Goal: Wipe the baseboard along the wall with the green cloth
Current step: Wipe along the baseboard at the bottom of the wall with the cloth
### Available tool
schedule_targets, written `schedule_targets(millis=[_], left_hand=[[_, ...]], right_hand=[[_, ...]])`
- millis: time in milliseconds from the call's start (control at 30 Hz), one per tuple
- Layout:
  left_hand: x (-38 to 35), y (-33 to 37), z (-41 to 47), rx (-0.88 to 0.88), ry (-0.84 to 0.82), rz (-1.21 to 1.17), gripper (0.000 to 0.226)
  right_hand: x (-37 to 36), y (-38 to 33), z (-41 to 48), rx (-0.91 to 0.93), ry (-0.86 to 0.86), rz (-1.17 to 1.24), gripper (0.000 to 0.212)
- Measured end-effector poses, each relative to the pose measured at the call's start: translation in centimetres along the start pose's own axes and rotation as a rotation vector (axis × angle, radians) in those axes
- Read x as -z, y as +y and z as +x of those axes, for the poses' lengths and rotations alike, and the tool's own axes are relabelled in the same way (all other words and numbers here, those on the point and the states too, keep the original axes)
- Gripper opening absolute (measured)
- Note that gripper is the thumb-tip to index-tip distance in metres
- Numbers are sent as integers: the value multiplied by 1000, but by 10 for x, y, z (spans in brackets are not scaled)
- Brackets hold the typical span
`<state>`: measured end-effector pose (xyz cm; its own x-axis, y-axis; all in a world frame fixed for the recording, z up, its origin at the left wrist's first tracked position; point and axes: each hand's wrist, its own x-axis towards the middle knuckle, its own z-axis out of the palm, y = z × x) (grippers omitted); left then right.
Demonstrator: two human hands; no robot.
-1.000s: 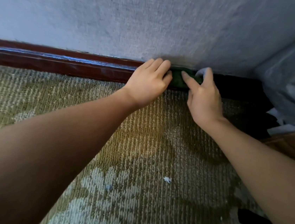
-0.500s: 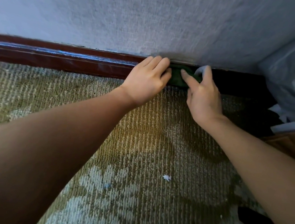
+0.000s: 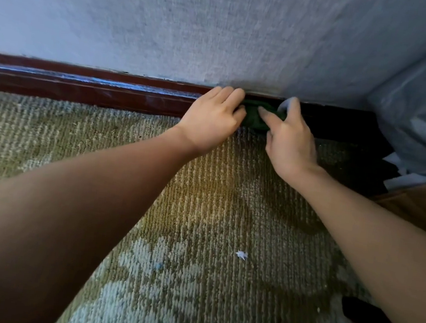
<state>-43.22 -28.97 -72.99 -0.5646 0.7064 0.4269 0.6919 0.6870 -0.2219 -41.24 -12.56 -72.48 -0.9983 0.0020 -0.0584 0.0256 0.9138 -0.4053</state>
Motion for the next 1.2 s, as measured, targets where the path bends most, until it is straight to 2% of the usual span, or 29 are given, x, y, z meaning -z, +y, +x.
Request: schedule_targets(millis=[133,233,333,433,700,800,867,967,1067,1200], left_hand=[[2,4,-12,-18,-71,25,6],[4,1,-19,-31,-43,38,4],[9,-6,-16,-6,-7,64,21],[12,-9,-13,0,-14,74,26],[4,-8,-13,10,-58,66,7],[3,-10,-18,-35,-66,66,11],[1,-11,-22,-61,-84,85,14],[-1,-11,-21,-50,-110,96,15],[-5,-9,-21,-59,-108,92,25],[-15,-5,-25,-81,-155,89,23]], right_hand=[[-1,-6,-15,107,-80,-163,40],[-3,-8,-14,29,-87,-30,35],[1,-13,-4,34,-69,-51,38],[5,-18,1,48,-70,-93,38],[-1,-17,2,21,-78,-27,37],[-8,-15,-1,69,-93,-83,37],[-12,-16,-1,-12,-101,-1,33],[-19,-21,1,-97,-27,128,27],[-23,-21,1,-83,-13,125,26],[-35,-18,3,-116,-5,116,25]])
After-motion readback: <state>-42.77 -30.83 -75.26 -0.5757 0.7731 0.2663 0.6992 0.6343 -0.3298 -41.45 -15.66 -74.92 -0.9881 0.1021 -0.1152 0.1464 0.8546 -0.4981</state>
